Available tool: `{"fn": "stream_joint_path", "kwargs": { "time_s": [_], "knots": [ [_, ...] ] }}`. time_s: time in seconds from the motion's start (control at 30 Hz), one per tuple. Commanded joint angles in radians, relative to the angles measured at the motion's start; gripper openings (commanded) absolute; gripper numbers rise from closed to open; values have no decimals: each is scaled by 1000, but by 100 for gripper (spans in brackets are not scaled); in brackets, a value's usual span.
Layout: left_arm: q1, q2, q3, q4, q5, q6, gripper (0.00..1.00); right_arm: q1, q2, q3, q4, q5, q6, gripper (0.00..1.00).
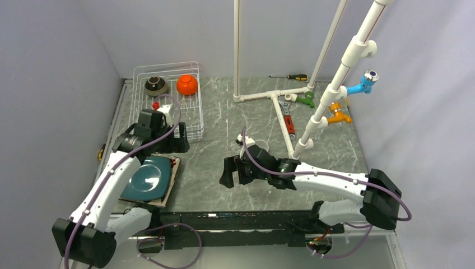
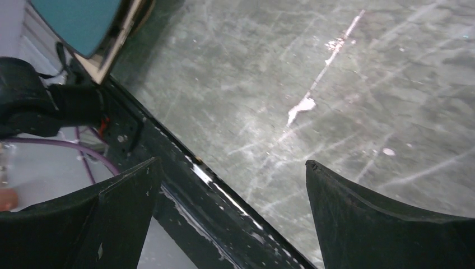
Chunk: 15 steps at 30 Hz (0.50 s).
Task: Load the mixed dishes into the dish rack
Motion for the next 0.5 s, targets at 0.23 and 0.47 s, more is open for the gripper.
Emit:
{"fn": "stream_joint_path", "kwargs": {
  "time_s": [0.23,0.47],
  "knots": [
    [-1,-334,36,-50,-63,-57,100,13,234,69,508,-114,234,96],
    [-1,-480,168,-123,-10,-29,99,35,559,296,627,-45,402,77]
  ]
}}
